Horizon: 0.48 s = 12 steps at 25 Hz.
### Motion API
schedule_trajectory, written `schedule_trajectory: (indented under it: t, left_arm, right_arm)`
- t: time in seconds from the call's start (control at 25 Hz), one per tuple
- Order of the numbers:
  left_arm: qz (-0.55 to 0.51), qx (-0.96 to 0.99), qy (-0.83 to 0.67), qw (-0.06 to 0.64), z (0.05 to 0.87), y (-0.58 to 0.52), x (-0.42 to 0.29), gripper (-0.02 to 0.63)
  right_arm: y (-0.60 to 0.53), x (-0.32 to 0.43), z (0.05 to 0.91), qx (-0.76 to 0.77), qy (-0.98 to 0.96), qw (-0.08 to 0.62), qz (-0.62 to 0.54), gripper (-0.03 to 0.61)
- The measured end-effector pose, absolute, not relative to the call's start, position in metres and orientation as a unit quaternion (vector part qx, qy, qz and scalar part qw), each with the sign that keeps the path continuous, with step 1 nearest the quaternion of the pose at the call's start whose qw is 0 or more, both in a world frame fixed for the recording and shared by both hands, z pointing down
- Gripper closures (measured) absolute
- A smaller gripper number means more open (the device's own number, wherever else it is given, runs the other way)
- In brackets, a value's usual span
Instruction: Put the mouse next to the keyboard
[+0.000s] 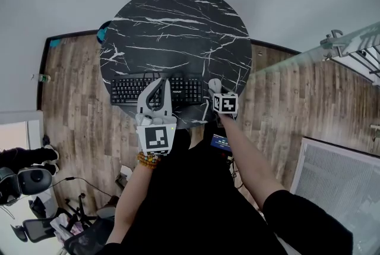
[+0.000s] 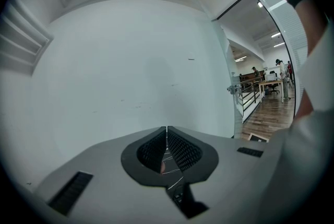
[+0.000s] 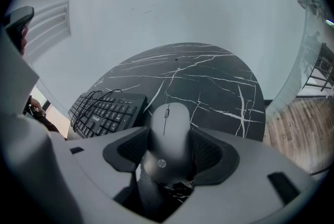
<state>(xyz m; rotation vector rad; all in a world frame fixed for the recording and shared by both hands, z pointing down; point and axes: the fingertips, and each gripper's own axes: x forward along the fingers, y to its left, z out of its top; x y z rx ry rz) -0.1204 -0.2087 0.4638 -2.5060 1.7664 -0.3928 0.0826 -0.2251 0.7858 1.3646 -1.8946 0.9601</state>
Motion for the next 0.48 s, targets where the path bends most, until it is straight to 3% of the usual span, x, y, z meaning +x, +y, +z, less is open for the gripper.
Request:
schedule_trajectory:
  t: [0.48]
  left_arm:
    - [-0.128,-0.811,0.570,0.027,0.4635,-0.2072,-0.1182,0.594]
  right_arm:
    - [-0.2245,0.0825,0.7877,0.507,-0.713,0.296,0.383,0.298]
